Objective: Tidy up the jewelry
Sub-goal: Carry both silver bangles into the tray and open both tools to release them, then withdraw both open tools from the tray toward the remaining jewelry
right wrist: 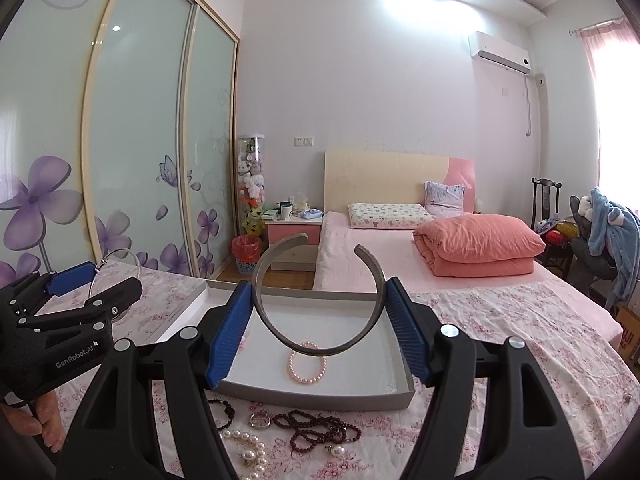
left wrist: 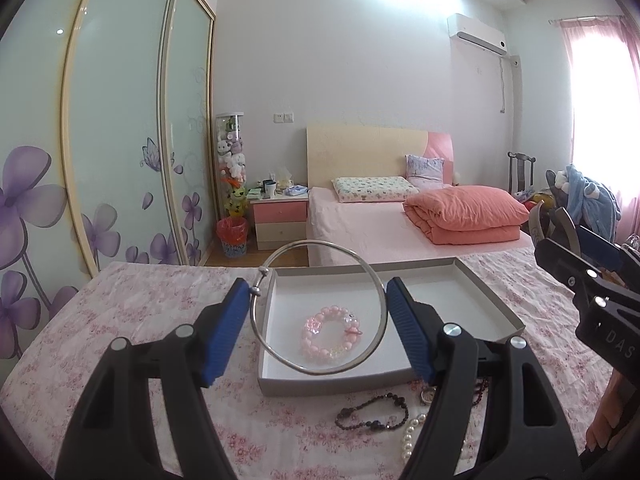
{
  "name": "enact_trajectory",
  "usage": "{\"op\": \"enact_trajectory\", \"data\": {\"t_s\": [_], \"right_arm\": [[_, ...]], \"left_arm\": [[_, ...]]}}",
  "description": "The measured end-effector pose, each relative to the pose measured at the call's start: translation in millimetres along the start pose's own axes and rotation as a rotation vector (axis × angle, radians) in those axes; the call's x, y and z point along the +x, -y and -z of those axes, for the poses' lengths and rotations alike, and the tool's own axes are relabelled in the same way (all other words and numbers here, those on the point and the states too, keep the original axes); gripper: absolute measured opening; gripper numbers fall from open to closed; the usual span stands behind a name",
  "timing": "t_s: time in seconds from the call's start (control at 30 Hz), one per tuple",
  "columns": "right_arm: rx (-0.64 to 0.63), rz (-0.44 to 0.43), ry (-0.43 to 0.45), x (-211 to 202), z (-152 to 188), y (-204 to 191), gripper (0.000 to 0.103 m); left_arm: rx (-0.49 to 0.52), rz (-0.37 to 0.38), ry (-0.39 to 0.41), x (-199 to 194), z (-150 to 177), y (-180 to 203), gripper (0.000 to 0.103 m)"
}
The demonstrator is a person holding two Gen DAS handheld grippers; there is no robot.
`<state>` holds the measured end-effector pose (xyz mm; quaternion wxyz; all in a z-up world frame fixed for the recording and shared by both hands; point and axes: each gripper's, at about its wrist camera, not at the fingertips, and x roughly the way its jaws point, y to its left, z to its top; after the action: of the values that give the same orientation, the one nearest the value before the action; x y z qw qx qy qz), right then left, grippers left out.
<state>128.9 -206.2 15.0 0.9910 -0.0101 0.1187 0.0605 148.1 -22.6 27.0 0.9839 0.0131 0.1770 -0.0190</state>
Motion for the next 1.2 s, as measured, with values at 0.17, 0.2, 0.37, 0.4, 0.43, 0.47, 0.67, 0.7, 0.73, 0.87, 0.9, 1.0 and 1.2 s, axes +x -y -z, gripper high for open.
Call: {"op": "enact_trajectory", "data": {"t_s": [0.17, 0.2, 0.37, 0.4, 0.43, 0.47, 0.67, 0.7, 0.73, 0.87, 0.9, 1.0, 1.2], "right_arm": [[0.004, 0.005, -0.011, 17, -1, 2, 0.068], [0.006, 0.006, -0.017, 23, 0, 3, 0.068], [0.020, 0.001, -0.063, 49, 4, 5, 0.068], [0.023, 0.000, -0.073, 54, 5, 5, 0.068], [0.027, -0.002, -0.088, 60, 7, 6, 0.068], [0.033, -0.005, -0.104, 67, 8, 7, 0.068], [0.083, -0.042, -0.219, 104, 19, 13, 0.068], [0.091, -0.048, -0.234, 108, 21, 14, 0.068], [0.106, -0.060, -0.259, 114, 24, 15, 0.068], [0.153, -0.083, -0.323, 129, 30, 19, 0.068], [0.165, -0.089, -0.340, 132, 33, 20, 0.068], [0.190, -0.099, -0.386, 140, 35, 22, 0.069], [0.227, -0.112, -0.386, 140, 31, 28, 0.076]], "left_arm": [[-0.005, 0.002, -0.005, 16, -3, 1, 0.069], [-0.006, 0.003, -0.008, 21, -3, 2, 0.069], [-0.003, 0.015, -0.042, 49, 0, 7, 0.069], [-0.003, 0.016, -0.050, 55, 0, 8, 0.069], [-0.005, 0.018, -0.057, 61, 1, 9, 0.069], [-0.008, 0.021, -0.069, 69, 2, 10, 0.069], [-0.022, 0.061, -0.161, 107, 9, 12, 0.069], [-0.026, 0.070, -0.185, 114, 11, 12, 0.069], [-0.031, 0.078, -0.208, 121, 13, 12, 0.069], [-0.049, 0.098, -0.283, 142, 22, 9, 0.069], [-0.053, 0.100, -0.297, 145, 24, 9, 0.069], [-0.068, 0.106, -0.328, 155, 28, 5, 0.070], [-0.079, 0.113, -0.332, 161, 25, 4, 0.078]]}}
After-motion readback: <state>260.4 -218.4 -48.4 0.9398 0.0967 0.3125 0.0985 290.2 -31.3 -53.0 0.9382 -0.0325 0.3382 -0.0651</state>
